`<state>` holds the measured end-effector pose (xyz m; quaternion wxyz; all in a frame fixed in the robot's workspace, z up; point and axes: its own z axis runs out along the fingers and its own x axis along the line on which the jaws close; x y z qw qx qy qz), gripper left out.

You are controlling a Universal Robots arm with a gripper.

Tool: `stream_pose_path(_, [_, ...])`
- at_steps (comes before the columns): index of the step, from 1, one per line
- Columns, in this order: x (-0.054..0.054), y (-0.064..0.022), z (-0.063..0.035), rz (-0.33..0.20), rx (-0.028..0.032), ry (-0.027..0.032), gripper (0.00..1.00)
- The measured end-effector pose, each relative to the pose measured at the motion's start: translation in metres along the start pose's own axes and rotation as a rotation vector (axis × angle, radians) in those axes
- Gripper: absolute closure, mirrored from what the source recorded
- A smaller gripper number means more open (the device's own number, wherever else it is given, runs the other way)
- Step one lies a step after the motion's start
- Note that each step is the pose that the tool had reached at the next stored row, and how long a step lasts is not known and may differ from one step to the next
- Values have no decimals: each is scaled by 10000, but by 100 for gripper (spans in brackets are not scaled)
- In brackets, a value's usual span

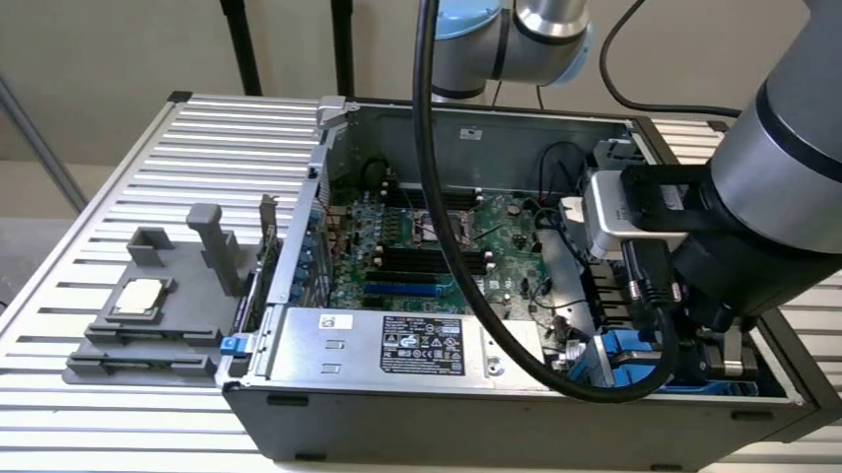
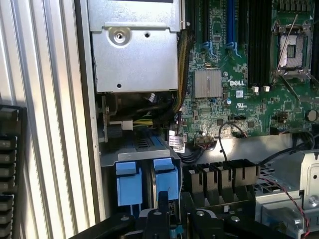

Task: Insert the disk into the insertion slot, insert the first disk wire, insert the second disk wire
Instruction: 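Insert the second disk wire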

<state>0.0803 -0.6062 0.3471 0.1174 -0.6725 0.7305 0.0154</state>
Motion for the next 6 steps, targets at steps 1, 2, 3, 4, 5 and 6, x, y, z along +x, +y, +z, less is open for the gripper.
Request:
stream_pose_path(1, [0,0,0,-1,0,0,76])
stream_pose_path(2, [0,0,0,-1,0,-1,76])
stream_pose_path(3, [0,0,-1,-1,0,1,76])
stream_pose_path(4, [0,0,-1,-1,0,1,76])
stream_pose_path(5, [0,0,-1,-1,0,1,76])
stream_pose_path(6, [0,0,-1,-1,0,1,76])
